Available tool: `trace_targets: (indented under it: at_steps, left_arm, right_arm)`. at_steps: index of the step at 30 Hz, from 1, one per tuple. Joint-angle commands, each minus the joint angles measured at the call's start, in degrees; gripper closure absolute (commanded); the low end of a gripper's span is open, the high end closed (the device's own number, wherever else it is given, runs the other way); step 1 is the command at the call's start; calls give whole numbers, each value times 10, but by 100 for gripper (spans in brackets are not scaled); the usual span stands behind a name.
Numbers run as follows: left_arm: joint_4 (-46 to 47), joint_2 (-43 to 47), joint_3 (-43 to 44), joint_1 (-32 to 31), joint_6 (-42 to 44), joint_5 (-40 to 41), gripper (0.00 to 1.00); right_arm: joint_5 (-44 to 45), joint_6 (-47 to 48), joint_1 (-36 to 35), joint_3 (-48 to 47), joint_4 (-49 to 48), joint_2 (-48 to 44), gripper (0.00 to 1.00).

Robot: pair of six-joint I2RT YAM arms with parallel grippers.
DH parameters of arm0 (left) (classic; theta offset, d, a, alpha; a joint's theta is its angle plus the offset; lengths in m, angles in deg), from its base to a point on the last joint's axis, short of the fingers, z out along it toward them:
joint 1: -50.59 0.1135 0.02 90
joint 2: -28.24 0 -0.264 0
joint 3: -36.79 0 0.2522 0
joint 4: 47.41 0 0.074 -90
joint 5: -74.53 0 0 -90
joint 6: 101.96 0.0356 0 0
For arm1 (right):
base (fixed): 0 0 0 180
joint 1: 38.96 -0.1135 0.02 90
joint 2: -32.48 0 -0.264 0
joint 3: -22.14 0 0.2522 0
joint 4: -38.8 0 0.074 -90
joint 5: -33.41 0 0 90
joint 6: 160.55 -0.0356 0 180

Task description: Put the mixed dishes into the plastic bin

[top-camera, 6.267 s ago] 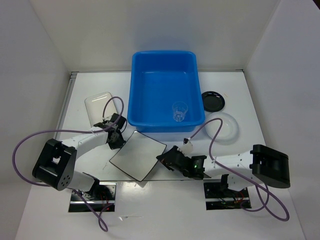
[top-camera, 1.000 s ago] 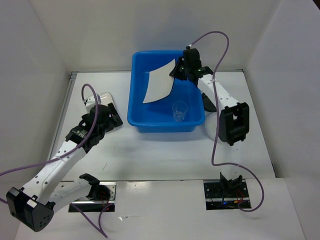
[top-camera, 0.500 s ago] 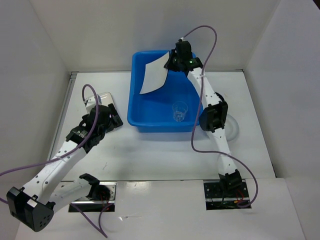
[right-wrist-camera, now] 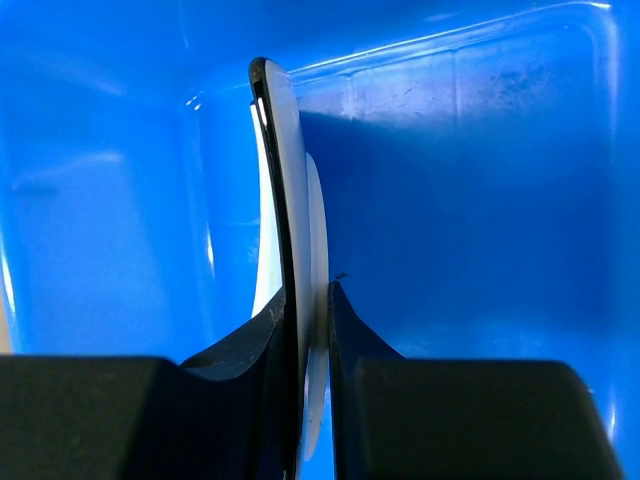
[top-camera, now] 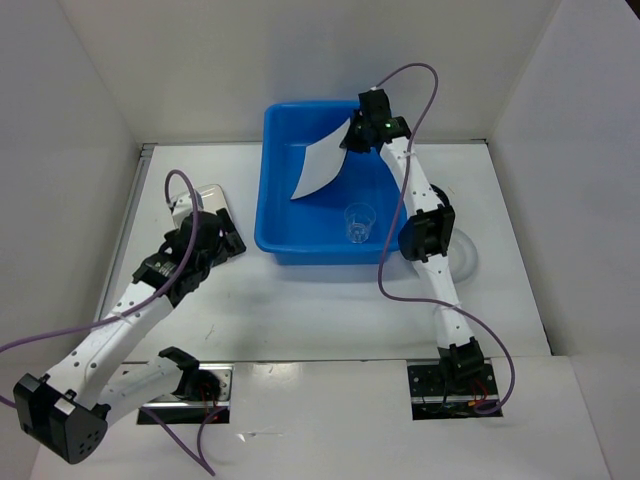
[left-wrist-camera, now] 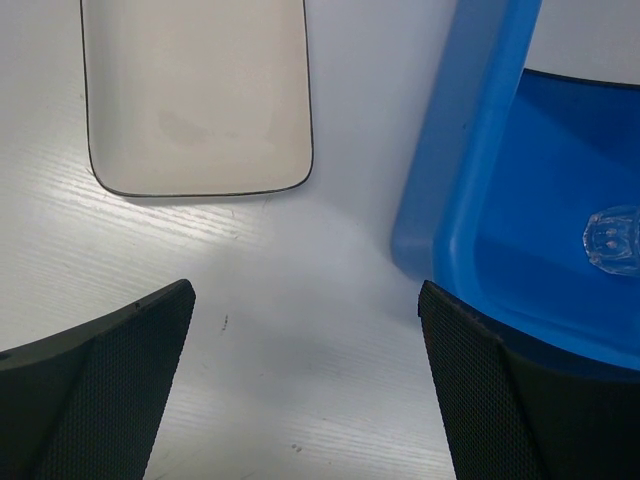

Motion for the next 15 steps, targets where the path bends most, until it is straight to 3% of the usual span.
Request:
trace_targets:
  at_steps: [1,3,8,15]
  left_arm:
    - [12,9,-7,-2,3,6,0]
    - [12,9,-7,-2,3,6,0]
    - [12,9,-13,-2,3,6,0]
    - [12,9,-13,-2,-2,6,0]
  right_arm:
    - [13,3,0,-31,-20,-13,99]
    - [19,3,0,-24,-15,-13,96]
    - [37,8,0,-24,5,10,77]
    - [37,14,0,-24,10,22,74]
